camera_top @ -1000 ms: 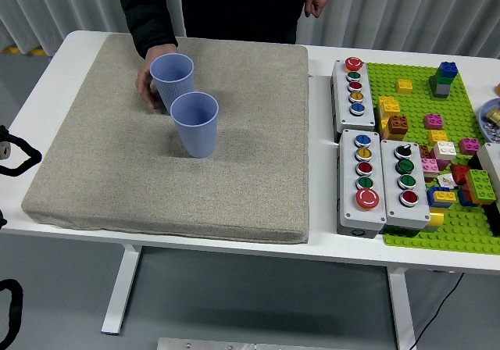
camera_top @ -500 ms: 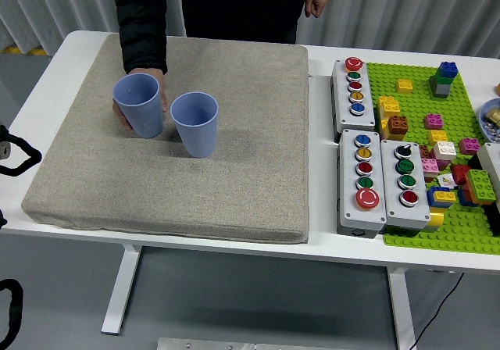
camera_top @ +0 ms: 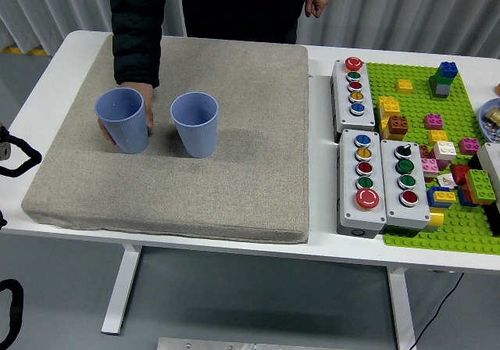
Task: Pick cup pour cup place
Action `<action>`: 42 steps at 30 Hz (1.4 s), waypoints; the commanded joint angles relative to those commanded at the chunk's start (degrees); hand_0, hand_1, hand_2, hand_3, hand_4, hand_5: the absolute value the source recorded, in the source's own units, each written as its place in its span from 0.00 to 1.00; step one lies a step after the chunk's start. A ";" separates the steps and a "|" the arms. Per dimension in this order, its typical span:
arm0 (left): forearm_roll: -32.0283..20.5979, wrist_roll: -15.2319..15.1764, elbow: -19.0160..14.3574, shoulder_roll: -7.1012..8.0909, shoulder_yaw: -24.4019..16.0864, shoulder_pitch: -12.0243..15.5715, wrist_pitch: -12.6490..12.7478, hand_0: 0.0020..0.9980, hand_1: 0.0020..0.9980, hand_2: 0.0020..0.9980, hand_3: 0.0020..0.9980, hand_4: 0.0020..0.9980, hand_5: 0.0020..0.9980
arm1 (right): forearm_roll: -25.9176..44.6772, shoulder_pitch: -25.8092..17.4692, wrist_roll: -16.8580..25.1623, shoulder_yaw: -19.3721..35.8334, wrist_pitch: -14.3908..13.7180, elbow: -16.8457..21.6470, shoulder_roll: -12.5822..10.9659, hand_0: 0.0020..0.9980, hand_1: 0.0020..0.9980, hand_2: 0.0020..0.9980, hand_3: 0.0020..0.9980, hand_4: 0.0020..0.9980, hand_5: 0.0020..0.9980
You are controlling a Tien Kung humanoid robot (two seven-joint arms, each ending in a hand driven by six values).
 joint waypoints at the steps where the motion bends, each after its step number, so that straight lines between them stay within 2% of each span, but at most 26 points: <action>1: 0.01 0.00 0.05 0.03 0.00 0.08 -0.01 0.84 0.84 0.93 0.92 0.89 1.00 | 0.02 -0.04 0.00 -0.01 0.00 0.00 0.01 0.68 0.68 0.69 0.64 0.43 0.17; 12: 2.07 0.25 0.45 0.33 0.50 1.70 -0.60 0.84 0.84 0.93 0.92 0.93 0.96 | -0.19 -0.47 -0.04 -0.12 0.06 0.00 0.11 0.68 0.68 0.69 0.64 0.43 0.17; 13: 2.55 0.32 0.41 0.40 0.67 2.08 -0.82 0.84 0.84 0.94 0.94 0.97 0.82 | -0.16 -0.51 -0.03 -0.14 0.07 0.00 0.11 0.68 0.68 0.69 0.64 0.43 0.17; 18: 4.22 0.44 0.35 0.71 1.22 3.81 -1.55 0.84 0.84 0.94 0.94 0.97 0.82 | -0.19 -0.62 0.04 -0.11 0.11 0.00 0.11 0.68 0.68 0.69 0.64 0.43 0.17; 19: 4.35 0.45 0.36 0.78 1.33 4.13 -1.67 0.84 0.85 0.97 0.98 1.00 0.68 | -0.15 -0.62 0.06 -0.12 0.11 0.00 0.12 0.68 0.68 0.69 0.64 0.43 0.17; 23: 2.80 0.20 0.66 1.10 2.30 6.11 -2.26 0.84 0.85 0.97 0.98 1.00 0.68 | 0.13 -0.47 0.14 -0.19 0.11 0.00 0.06 0.68 0.68 0.69 0.64 0.43 0.17; 24: 2.38 0.13 0.82 1.03 2.48 6.59 -2.50 0.84 0.85 0.97 0.98 1.00 0.68 | 0.18 -0.44 0.15 -0.19 0.10 0.00 0.06 0.68 0.68 0.69 0.64 0.43 0.17; 25: 2.10 0.08 0.95 0.95 2.61 6.96 -2.70 0.83 0.85 0.98 1.00 1.00 0.61 | 0.21 -0.41 0.16 -0.19 0.10 0.00 0.07 0.68 0.68 0.69 0.64 0.43 0.17; 30: 0.25 -0.47 2.16 -0.28 3.46 9.29 -4.39 0.83 0.85 0.98 1.00 1.00 0.61 | 0.43 -0.27 0.22 -0.27 0.12 0.00 0.06 0.68 0.68 0.69 0.64 0.43 0.17; 31: 0.62 -0.47 2.19 -0.56 3.68 9.93 -4.96 0.84 0.86 1.00 1.00 1.00 0.52 | 0.39 -0.27 0.20 -0.27 0.13 0.00 0.07 0.68 0.68 0.69 0.64 0.43 0.17; 36: 1.75 -0.34 1.75 -1.35 4.92 12.67 -8.07 0.84 0.86 1.00 1.00 1.00 0.52 | 0.44 -0.33 0.19 -0.35 0.15 0.00 0.11 0.68 0.68 0.69 0.64 0.43 0.17; 37: 1.96 -0.25 1.64 -1.53 5.15 13.14 -8.42 0.87 0.89 1.00 1.00 1.00 0.45 | 0.30 -0.30 0.17 -0.32 0.17 0.00 0.09 0.68 0.68 0.69 0.64 0.43 0.17; 42: 2.61 -0.06 1.10 -1.50 5.98 14.19 -9.67 0.87 0.89 1.00 1.00 1.00 0.45 | 0.29 -0.21 0.16 -0.37 0.18 0.00 0.07 0.68 0.68 0.69 0.64 0.43 0.17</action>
